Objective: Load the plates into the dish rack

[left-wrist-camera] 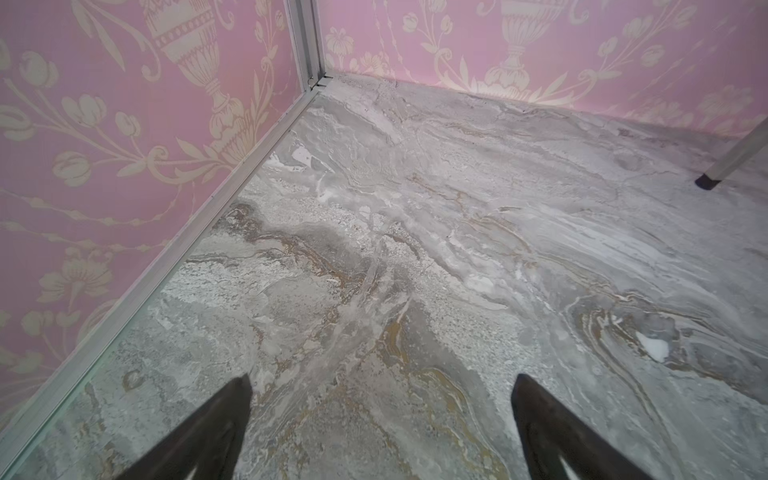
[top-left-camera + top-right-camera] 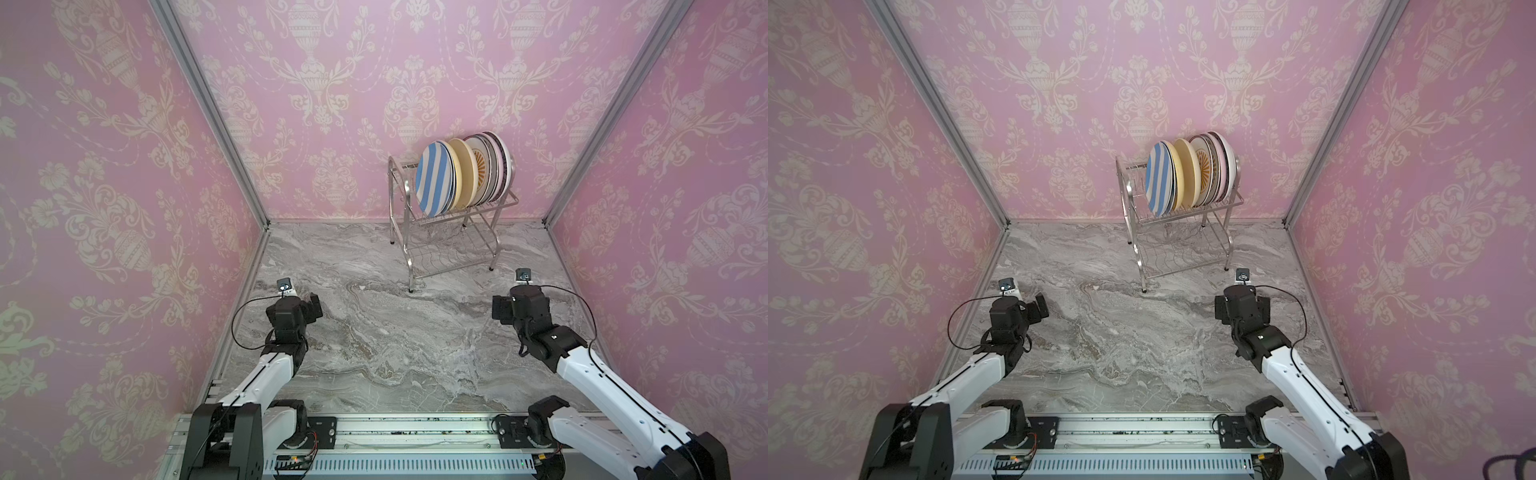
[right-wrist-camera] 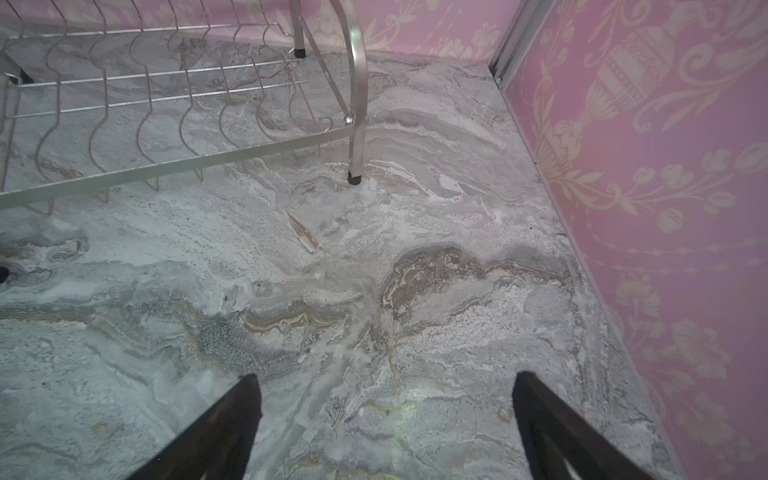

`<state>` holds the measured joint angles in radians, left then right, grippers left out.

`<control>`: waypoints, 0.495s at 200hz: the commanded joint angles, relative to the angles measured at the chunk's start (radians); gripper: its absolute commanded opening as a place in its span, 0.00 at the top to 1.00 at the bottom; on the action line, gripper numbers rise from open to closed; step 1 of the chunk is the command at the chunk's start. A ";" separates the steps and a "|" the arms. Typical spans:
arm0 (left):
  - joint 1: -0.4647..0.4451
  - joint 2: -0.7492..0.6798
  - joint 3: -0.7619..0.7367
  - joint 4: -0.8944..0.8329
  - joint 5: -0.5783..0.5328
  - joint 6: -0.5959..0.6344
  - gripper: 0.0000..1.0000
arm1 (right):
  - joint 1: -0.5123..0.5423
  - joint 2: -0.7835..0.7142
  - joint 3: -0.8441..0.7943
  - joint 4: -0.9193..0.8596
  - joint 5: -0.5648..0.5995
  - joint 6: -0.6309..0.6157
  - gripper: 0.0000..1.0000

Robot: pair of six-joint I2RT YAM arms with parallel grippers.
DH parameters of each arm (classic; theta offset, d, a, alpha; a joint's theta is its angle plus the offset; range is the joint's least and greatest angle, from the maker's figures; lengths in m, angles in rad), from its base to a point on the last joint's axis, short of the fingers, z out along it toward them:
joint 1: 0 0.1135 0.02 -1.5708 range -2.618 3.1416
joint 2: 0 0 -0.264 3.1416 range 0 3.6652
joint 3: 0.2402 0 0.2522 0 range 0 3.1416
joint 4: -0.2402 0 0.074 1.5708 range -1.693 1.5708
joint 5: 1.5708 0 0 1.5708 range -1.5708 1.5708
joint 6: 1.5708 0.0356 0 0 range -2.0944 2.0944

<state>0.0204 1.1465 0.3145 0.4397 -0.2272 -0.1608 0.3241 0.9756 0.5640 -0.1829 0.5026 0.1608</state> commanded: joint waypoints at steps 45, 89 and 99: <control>0.081 0.404 -0.005 0.578 0.196 0.057 0.01 | -0.160 0.261 -0.198 0.790 -0.229 -0.141 0.00; 0.087 0.486 -0.032 0.699 0.260 0.061 0.01 | -0.195 0.432 -0.190 1.010 -0.277 -0.195 0.00; 0.087 0.494 -0.027 0.701 0.243 0.057 0.01 | -0.198 0.464 -0.185 0.990 -0.281 -0.186 0.00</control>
<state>0.0998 1.6382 0.2996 1.0294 -0.0128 -0.1204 0.1329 1.3895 0.3801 0.6243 0.2939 0.0109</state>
